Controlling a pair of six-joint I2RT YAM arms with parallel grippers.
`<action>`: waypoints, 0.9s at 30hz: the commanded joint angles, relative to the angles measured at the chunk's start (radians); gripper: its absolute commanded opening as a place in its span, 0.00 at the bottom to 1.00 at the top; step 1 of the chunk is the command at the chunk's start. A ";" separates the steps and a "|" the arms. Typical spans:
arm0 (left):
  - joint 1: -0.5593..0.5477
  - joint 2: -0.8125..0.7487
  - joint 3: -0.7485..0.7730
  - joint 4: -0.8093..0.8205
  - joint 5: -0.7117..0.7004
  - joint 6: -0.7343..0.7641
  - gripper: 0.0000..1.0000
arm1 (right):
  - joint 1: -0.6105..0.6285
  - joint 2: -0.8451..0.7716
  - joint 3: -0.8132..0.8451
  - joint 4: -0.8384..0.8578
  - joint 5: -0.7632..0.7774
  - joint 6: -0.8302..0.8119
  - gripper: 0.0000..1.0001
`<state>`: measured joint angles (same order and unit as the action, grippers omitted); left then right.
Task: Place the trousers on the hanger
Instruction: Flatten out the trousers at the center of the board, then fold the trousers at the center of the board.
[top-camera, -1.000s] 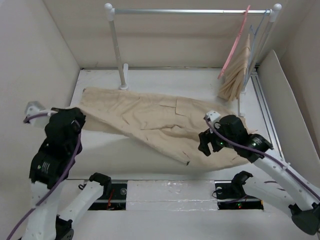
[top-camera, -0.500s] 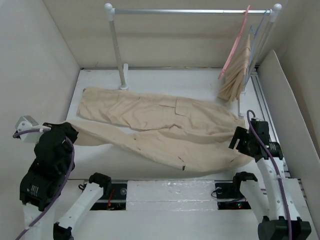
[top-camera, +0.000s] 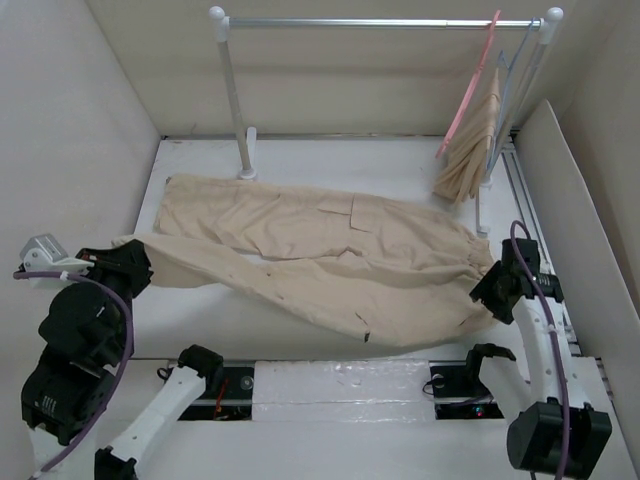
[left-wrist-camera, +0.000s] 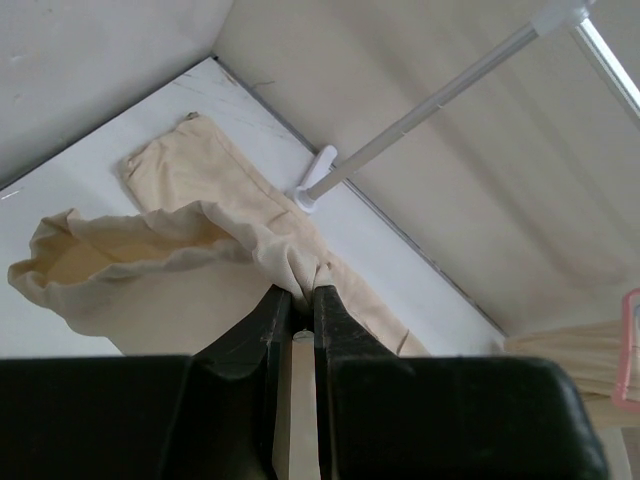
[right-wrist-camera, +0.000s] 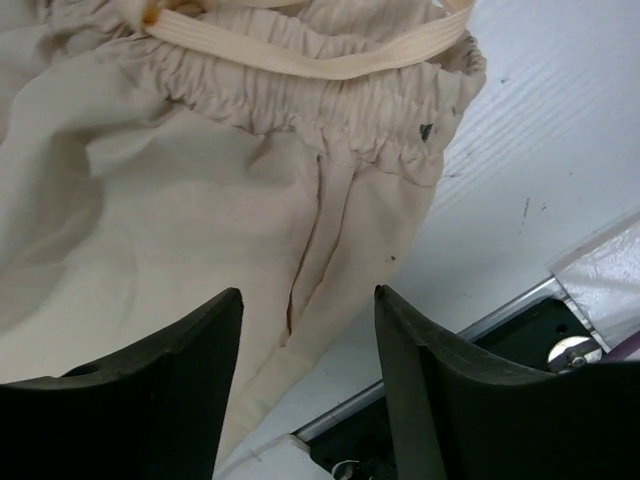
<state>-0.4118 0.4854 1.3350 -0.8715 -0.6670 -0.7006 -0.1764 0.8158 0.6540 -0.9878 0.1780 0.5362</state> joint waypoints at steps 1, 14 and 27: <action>-0.015 0.024 0.079 0.074 -0.019 0.036 0.00 | 0.020 0.054 0.027 -0.031 0.067 0.106 0.59; -0.117 0.012 0.130 0.066 -0.187 0.135 0.00 | 0.390 0.180 0.007 -0.115 0.043 0.643 0.57; -0.183 -0.021 -0.028 0.164 -0.329 0.248 0.00 | 0.612 0.342 0.078 -0.099 0.043 0.781 0.51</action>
<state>-0.5888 0.4725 1.3174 -0.7738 -1.0416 -0.4637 0.3359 1.1374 0.7460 -1.1263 0.2390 1.2274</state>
